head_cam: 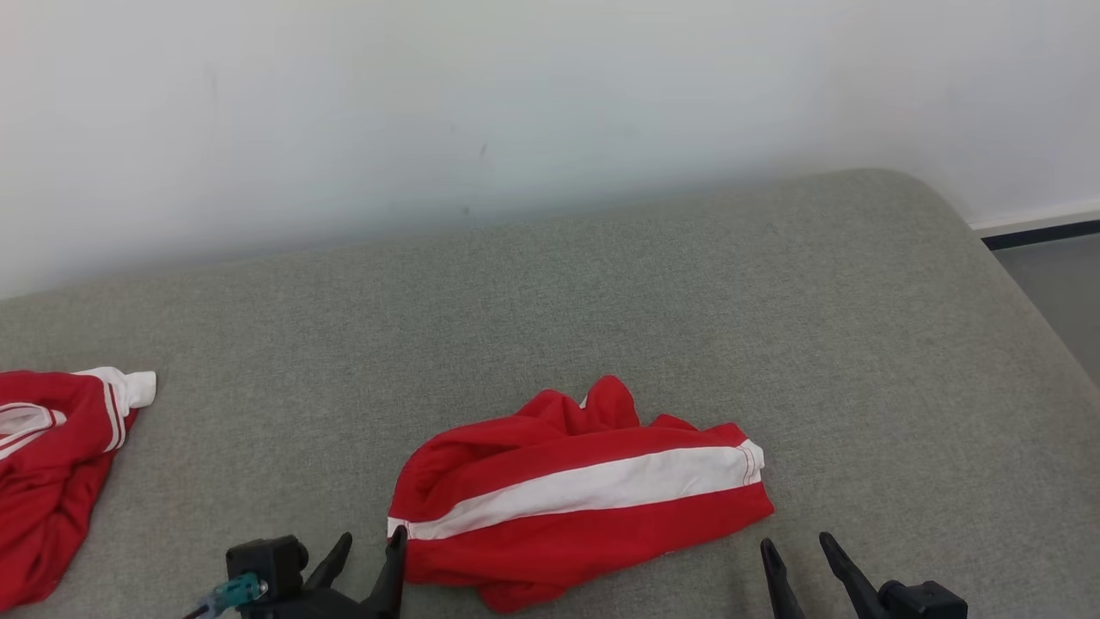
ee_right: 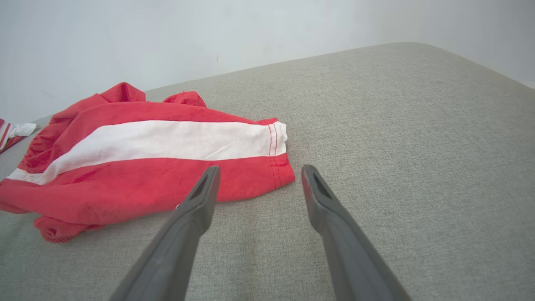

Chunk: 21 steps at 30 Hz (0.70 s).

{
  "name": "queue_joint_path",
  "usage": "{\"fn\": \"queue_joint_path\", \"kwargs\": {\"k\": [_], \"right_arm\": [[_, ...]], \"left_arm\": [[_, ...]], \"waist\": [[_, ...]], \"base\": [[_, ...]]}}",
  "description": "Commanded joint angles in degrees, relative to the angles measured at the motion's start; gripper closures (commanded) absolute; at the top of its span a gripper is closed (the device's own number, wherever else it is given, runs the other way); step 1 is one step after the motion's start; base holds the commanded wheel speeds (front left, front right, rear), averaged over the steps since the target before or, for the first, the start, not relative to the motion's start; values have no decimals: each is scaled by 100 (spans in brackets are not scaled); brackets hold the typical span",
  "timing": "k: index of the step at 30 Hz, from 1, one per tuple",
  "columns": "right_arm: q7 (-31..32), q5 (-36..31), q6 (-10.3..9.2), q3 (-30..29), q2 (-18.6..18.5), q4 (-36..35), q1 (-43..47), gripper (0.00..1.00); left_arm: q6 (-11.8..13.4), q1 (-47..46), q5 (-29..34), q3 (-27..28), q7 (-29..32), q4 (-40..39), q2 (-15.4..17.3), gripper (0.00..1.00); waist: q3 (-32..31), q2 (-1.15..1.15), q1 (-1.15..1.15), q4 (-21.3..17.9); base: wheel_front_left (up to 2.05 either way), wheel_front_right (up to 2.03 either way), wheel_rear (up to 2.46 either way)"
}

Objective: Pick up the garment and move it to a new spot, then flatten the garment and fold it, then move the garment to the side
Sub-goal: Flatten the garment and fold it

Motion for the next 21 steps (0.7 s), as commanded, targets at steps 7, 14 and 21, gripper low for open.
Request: {"fn": "queue_joint_path", "kwargs": {"k": [7, 14, 21], "right_arm": [[-10, 1, -12, -64, -5, -16, 59, 0], [6, -45, -13, -208, 7, -63, 129, 0], [29, -56, -13, -389, -6, -94, 250, 0]], "left_arm": [[18, 433, 55, 267, -949, -121, -35, 0], [-104, 863, 522, 848, -1315, -609, -146, 0], [-535, 1622, 1392, 1875, -1313, -1100, -619, 0]], "waist": [[-116, 0, 0, 144], [-246, 0, 0, 325], [-452, 0, 0, 570]], "base": [[0, 0, 0], [0, 0, 0], [0, 0, 0]]}}
